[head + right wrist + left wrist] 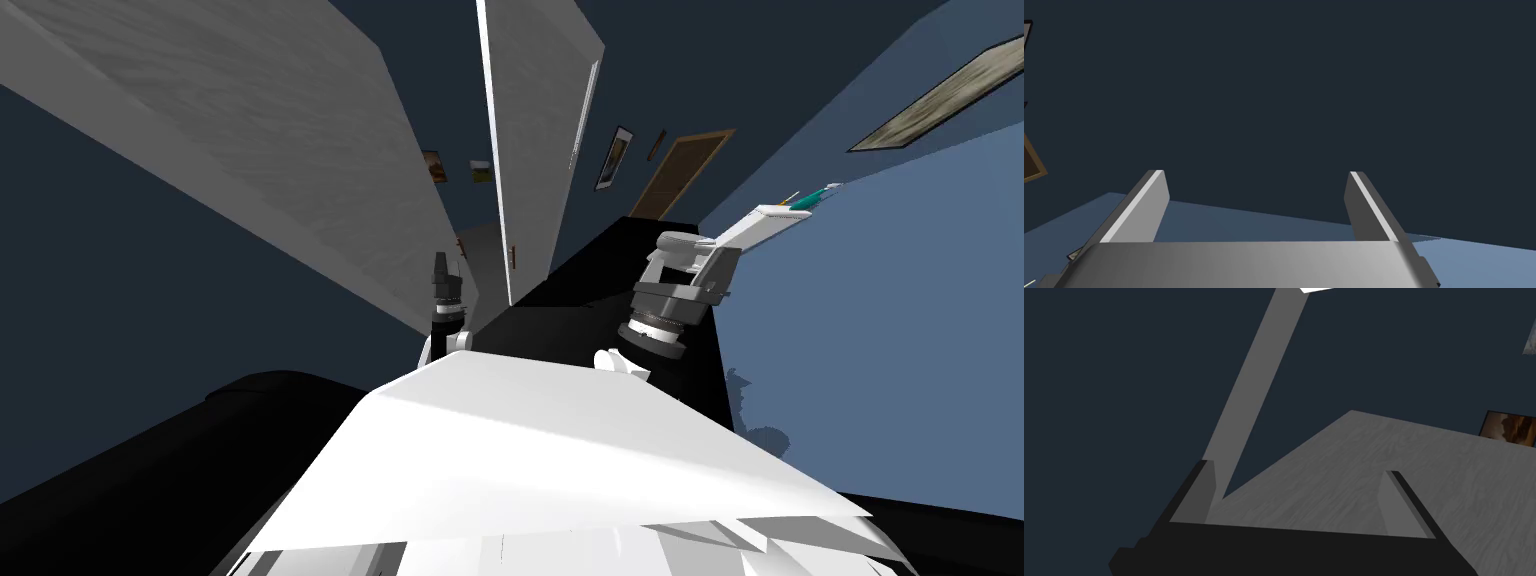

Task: Push the door open

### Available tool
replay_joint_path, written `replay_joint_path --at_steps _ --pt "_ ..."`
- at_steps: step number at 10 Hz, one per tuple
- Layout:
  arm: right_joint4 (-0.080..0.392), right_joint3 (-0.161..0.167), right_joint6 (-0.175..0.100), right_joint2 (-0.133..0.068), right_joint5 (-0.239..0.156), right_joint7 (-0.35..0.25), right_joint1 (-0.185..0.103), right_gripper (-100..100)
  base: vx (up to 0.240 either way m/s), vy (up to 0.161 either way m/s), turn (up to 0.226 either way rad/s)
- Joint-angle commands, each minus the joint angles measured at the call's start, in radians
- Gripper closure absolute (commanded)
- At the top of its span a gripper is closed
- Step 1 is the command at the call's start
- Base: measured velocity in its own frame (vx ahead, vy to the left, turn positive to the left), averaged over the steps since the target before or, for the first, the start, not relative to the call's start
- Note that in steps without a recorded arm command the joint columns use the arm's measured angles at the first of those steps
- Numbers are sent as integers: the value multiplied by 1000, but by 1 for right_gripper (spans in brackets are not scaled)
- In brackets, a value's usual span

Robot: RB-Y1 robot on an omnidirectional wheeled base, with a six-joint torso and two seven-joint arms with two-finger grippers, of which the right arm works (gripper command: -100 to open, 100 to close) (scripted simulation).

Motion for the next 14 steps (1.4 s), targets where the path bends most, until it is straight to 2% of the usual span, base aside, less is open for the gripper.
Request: replay_joint_path --at_steps 1,5,9,14 --pt "15 -3 -4 -7 -9 -11 -4 -100 118 -16 189" --pt "68 -13 -20 -30 -40 -51 -20 -100 36 -37 310" --pt "160 -30 -46 -61 -93 -119 -47 -100 88 -84 370" --pt "265 -50 -77 -86 -154 -198 -78 -100 72 -94 298"
